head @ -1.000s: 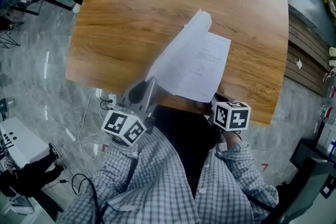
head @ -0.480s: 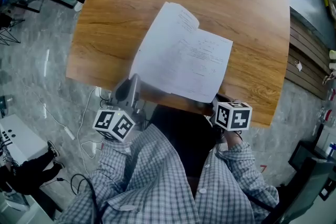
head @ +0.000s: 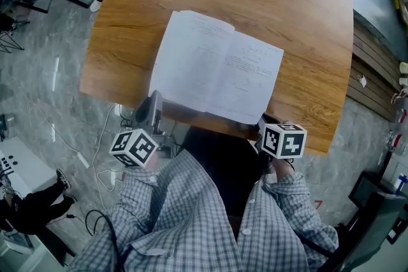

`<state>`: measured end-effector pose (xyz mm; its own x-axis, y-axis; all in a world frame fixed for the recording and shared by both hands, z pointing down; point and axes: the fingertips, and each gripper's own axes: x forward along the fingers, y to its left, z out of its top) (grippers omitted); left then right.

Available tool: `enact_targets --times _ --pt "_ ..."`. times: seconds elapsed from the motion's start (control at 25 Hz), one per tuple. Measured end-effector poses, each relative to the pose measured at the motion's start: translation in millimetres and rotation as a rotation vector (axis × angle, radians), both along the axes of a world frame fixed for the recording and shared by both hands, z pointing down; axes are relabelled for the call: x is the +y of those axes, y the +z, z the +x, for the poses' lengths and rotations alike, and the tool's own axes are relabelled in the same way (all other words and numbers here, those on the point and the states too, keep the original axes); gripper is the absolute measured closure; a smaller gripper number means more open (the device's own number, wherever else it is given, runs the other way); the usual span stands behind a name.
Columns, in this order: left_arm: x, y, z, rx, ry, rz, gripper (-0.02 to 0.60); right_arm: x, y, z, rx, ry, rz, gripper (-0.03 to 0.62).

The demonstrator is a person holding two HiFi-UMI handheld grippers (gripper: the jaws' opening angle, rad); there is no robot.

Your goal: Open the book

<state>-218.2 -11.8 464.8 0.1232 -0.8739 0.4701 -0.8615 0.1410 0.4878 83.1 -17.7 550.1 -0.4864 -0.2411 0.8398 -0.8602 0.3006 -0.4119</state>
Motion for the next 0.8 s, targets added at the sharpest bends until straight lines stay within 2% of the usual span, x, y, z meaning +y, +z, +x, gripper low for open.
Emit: enact_targets --times 0.32,0.56,0.8 --pt "-0.6 29.7 -11.6 0.065 -0.052 -0.066 0.546 -0.4 0.7 -1.1 -0.003 0.011 -0.003 0.574" --pt "2.2 49.0 -14.4 0.143 -0.086 -0.15 0.546 -0.5 -1.0 -0.2 -0.008 0.02 -0.008 0.574" --pt "4.9 56.1 -16.2 0.138 -0.076 -0.198 0.537 -1.2 0.8 0.7 -0.01 0.028 -0.014 0.574"
